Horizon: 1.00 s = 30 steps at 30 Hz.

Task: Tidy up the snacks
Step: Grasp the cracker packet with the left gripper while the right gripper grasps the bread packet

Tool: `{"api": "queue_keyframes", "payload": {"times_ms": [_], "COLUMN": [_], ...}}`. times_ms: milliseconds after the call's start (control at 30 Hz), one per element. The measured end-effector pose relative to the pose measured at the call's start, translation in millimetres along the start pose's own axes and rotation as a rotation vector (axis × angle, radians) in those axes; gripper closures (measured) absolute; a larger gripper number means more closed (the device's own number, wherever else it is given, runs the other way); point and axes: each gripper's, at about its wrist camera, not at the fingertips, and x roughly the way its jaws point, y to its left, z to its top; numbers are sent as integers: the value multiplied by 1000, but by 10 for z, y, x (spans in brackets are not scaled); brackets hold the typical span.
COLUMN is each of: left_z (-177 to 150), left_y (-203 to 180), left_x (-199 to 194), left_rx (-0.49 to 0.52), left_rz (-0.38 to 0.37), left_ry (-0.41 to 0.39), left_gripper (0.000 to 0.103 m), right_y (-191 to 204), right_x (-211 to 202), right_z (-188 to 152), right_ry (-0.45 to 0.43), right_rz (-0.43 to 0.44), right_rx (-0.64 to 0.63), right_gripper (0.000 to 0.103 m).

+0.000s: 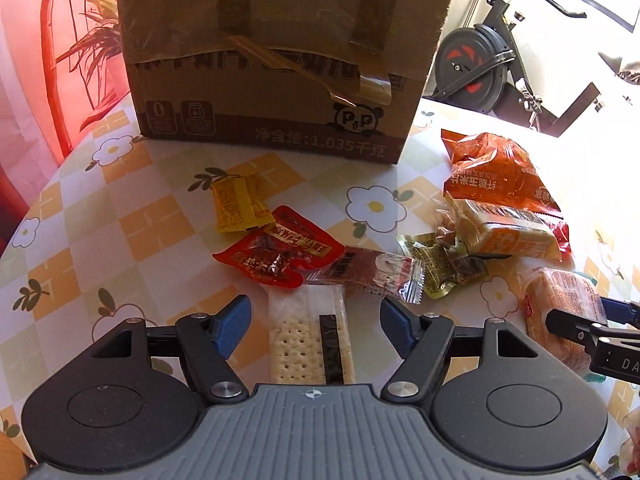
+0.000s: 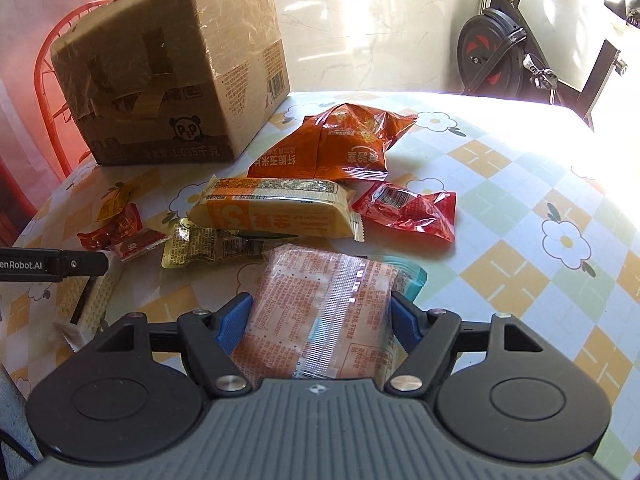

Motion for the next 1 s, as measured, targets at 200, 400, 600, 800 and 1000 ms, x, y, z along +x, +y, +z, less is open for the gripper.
{"api": "queue_keyframes", "payload": {"times_ms": [200,400,600,800,1000], "left_z": [-18,-119,-206,-229,-238], "left_y": [92,-111,-270,-259,-386], "left_x": [9,150,207,137,-31], "left_rx": [2,60,117,110,139], "left_rz": [6,22,71,27,-28], "left_ry": [33,54,45,43,3], "left_gripper": [36,36,34,54,55], "right_y": [0,-2,-3,-5,-3], "right_x": [3,2,-1,-8,-53], "right_z": [-1,-4,-9,-12,-29], "right_ry": [-5,-7,-10,-9,4], "right_rz": [-1,1,2,3,11], "right_rx": [7,1,5,10,12], "right_gripper": [29,29,29,29,29]}}
